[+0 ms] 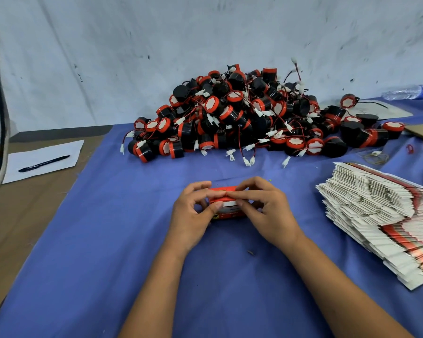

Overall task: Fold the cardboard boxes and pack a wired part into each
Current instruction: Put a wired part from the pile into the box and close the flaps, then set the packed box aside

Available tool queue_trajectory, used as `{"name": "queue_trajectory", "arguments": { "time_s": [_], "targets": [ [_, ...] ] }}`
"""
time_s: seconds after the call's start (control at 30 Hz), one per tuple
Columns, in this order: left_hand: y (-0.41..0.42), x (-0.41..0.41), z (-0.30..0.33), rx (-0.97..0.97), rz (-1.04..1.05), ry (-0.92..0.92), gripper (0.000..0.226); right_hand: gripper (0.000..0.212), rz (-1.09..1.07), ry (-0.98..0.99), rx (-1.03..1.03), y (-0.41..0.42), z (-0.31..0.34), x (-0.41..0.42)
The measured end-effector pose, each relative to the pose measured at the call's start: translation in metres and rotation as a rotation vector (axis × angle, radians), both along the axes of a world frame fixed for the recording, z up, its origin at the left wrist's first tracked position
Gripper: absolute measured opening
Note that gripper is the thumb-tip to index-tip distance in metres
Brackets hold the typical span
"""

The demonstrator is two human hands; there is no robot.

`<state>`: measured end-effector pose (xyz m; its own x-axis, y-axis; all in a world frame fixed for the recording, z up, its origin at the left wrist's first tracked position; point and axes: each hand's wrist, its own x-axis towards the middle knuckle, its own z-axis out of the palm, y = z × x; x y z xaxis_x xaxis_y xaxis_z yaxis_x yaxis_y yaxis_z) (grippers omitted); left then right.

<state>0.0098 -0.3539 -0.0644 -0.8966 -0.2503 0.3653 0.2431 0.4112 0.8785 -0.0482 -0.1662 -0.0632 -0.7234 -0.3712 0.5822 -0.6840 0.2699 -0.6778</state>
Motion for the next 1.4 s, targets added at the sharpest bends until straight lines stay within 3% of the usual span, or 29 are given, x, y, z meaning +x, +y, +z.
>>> {"name": "queue_trajectory", "arguments": {
  "time_s": [0.1, 0.23, 0.47, 0.53, 0.7, 0.83, 0.9, 1.0, 1.13, 1.27, 1.33, 1.4],
  "targets": [
    [0.001, 0.002, 0.003, -0.063, 0.078, 0.115, 0.024, 0.019, 0.0, -0.061, -0.071, 0.004, 0.0, -0.002],
    [0.001, 0.005, 0.002, -0.136, 0.064, 0.117, 0.015, 0.014, -0.032, -0.03, -0.035, 0.004, -0.002, -0.004],
    [0.001, 0.002, -0.001, -0.384, 0.103, 0.114, 0.041, 0.018, -0.033, 0.112, 0.184, 0.012, -0.007, 0.0],
    [0.001, 0.001, -0.002, -0.342, 0.049, 0.034, 0.046, 0.024, -0.088, 0.155, 0.276, 0.015, -0.007, 0.004],
    [0.005, -0.002, 0.003, -0.213, 0.041, -0.041, 0.025, 0.033, -0.181, 0.142, 0.59, 0.004, 0.012, 0.03],
    [0.028, 0.004, 0.027, -0.052, -0.036, -0.041, 0.015, 0.033, -0.253, 0.17, 0.589, 0.021, 0.051, 0.046],
    [0.066, -0.001, 0.054, -0.044, -0.072, 0.039, 0.01, 0.038, -0.359, 0.141, 0.566, 0.059, 0.082, 0.053],
    [0.159, -0.009, 0.107, 0.016, -0.166, 0.169, 0.022, 0.046, -0.625, 0.115, 0.502, 0.138, 0.137, 0.071],
    [0.324, -0.007, 0.153, 0.151, -0.592, 0.206, 0.019, 0.049, -1.067, -0.043, 0.49, 0.276, 0.2, 0.135],
    [0.444, 0.027, 0.178, -0.118, -1.015, 0.178, 0.029, 0.051, -1.288, -0.461, 0.578, 0.381, 0.228, 0.212],
    [0.482, 0.045, 0.176, -0.382, -1.137, 0.174, 0.028, 0.067, -1.282, -0.66, 0.599, 0.408, 0.23, 0.239],
    [0.509, 0.061, 0.168, -0.649, -1.173, 0.169, 0.023, 0.081, -1.273, -0.706, 0.56, 0.42, 0.226, 0.255]
  ]
}}
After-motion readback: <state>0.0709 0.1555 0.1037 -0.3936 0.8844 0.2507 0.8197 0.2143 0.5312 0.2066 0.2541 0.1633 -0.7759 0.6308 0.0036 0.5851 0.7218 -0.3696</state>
